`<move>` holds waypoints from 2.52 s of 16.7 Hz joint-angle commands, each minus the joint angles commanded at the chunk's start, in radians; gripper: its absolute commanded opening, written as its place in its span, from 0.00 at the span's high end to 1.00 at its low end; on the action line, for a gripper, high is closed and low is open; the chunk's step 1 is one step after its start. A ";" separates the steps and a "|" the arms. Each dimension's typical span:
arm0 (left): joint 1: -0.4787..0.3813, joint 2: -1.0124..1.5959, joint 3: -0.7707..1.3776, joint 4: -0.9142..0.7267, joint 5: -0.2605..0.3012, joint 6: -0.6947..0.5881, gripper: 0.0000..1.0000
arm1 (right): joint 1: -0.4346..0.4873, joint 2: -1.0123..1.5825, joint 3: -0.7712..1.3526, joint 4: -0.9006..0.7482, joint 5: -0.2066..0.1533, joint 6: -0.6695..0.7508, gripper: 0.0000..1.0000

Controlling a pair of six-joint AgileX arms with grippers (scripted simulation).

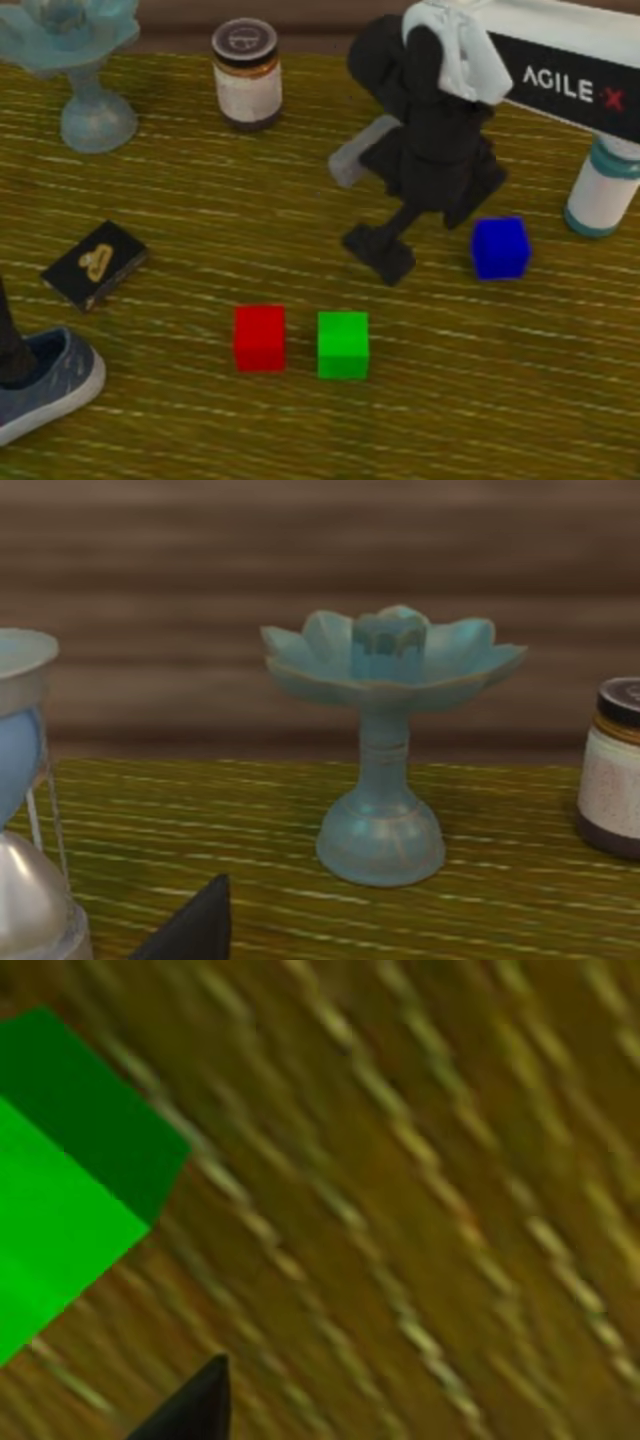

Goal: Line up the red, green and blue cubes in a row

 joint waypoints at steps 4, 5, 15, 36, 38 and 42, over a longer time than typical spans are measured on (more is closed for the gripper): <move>0.000 0.000 0.000 0.000 0.000 0.000 0.00 | -0.132 0.006 -0.008 0.007 0.001 0.315 0.00; 0.000 0.000 0.000 0.000 0.000 0.000 0.00 | -0.160 0.006 -0.009 0.010 0.002 0.371 0.00; 0.000 0.000 0.000 0.000 0.000 0.000 0.00 | -0.227 0.004 -0.021 0.039 0.004 0.493 0.00; 0.000 0.000 0.000 0.000 0.000 0.000 0.00 | -0.228 0.110 -0.186 0.313 0.005 0.495 0.68; 0.000 0.000 0.000 0.000 0.000 0.000 0.00 | -0.228 0.110 -0.186 0.313 0.005 0.495 0.83; 0.000 0.000 0.000 0.000 0.000 0.000 0.00 | -0.228 0.110 -0.186 0.313 0.005 0.495 1.00</move>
